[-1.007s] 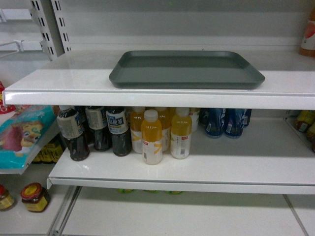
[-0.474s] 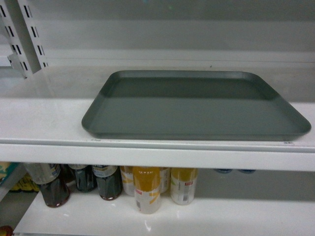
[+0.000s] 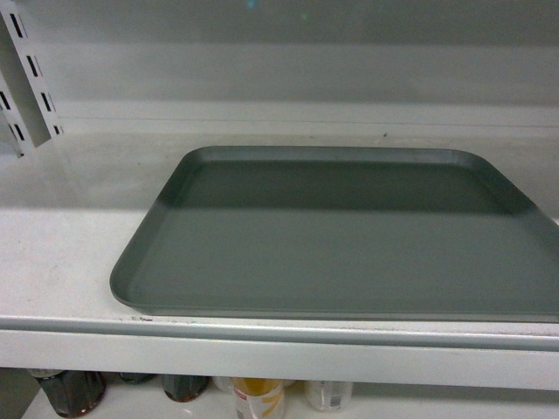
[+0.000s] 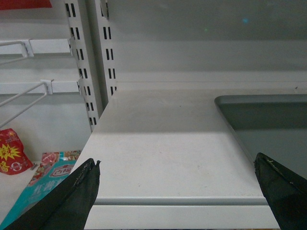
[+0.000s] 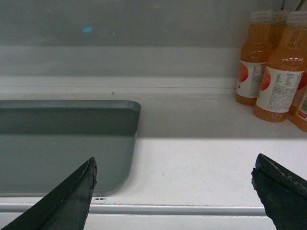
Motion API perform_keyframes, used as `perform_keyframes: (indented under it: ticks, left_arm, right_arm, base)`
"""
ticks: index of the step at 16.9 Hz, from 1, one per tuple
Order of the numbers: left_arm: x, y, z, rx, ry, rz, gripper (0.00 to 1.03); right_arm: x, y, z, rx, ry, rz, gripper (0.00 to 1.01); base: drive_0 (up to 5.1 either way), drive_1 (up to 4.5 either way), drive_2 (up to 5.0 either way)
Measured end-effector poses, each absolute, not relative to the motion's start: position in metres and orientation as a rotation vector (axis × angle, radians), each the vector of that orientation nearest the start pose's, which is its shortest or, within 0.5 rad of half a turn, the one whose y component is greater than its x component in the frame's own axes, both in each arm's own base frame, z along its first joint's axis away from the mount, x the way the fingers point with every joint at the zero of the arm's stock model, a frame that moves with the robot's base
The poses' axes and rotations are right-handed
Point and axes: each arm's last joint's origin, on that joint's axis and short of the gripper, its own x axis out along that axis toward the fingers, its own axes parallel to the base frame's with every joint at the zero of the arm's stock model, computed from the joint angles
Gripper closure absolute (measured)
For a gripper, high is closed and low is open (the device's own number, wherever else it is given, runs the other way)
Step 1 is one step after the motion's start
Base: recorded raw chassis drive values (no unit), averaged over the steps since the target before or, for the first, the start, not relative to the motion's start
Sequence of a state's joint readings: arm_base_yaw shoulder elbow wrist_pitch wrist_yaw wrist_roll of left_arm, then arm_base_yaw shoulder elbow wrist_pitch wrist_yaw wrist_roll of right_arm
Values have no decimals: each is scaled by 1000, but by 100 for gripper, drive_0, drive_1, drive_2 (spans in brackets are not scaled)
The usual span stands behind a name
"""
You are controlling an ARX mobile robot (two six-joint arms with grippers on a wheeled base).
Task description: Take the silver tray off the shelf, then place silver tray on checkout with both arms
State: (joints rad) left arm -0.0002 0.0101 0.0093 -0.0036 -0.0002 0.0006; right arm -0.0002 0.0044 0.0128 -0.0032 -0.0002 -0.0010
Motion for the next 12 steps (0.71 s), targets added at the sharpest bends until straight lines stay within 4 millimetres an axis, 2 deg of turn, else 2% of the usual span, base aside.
perform_keyframes:
  ticks: [12]
  left_arm:
    - [98, 0, 166, 1, 4, 0, 5]
  right_arm:
    - [97, 0, 167, -1, -5, 0, 3]
  base:
    - [0, 0, 0]
